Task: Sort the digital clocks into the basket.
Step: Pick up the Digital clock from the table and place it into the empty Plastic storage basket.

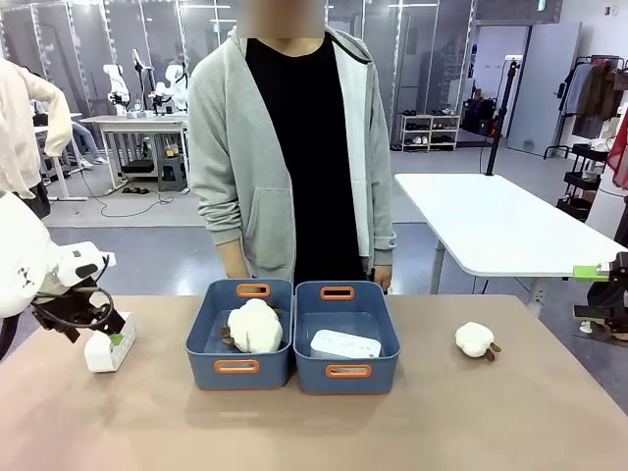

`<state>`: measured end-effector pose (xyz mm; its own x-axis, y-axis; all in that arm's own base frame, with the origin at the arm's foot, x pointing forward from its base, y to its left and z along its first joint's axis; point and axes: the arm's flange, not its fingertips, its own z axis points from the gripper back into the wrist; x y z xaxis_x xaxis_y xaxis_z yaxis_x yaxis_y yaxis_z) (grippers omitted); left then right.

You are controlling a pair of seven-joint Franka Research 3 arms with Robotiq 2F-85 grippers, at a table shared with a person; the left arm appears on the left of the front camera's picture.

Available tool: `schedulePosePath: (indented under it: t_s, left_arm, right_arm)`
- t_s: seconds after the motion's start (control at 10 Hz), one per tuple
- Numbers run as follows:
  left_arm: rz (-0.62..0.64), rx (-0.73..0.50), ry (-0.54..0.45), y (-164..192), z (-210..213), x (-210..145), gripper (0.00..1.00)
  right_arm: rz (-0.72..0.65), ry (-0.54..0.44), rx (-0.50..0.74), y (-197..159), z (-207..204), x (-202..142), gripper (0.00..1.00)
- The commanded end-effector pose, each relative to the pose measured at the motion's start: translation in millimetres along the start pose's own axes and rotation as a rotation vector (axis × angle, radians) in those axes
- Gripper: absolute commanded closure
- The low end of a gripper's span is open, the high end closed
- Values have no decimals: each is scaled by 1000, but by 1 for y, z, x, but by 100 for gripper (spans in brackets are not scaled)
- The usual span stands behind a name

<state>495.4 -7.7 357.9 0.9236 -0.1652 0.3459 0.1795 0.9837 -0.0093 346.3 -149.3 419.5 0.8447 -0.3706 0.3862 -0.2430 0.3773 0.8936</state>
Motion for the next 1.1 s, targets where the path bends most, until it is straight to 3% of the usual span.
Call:
schedulePosePath:
  t_s: [0.0, 0.2, 0.3, 0.4, 0.5, 0.7, 0.8, 1.0]
  left_arm:
    - [25, 79, 35, 1, -11, 5, 0]
    - [163, 27, -90, 1, -25, 19, 2]
    - [160, 11, -88, -1, -27, 22, 42]
    - [158, 7, -75, -2, -29, 21, 61]
    - [149, 14, -55, -1, -34, 21, 100]
    - [140, -3, -19, -1, -35, 18, 100]
    - [143, -3, -15, 0, -35, 17, 83]
    - [142, -6, -37, 3, -26, 19, 100]
  right_arm:
    - [16, 15, 0, -1, 2, 0, 0]
    - [16, 15, 0, -1, 2, 0, 0]
    - [16, 15, 0, -1, 2, 0, 0]
    - [16, 15, 0, -1, 2, 0, 0]
    - [16, 15, 0, -1, 2, 0, 0]
    - [16, 15, 0, -1, 2, 0, 0]
    - [16, 15, 0, -1, 2, 0, 0]
    - [16, 15, 0, -1, 2, 0, 0]
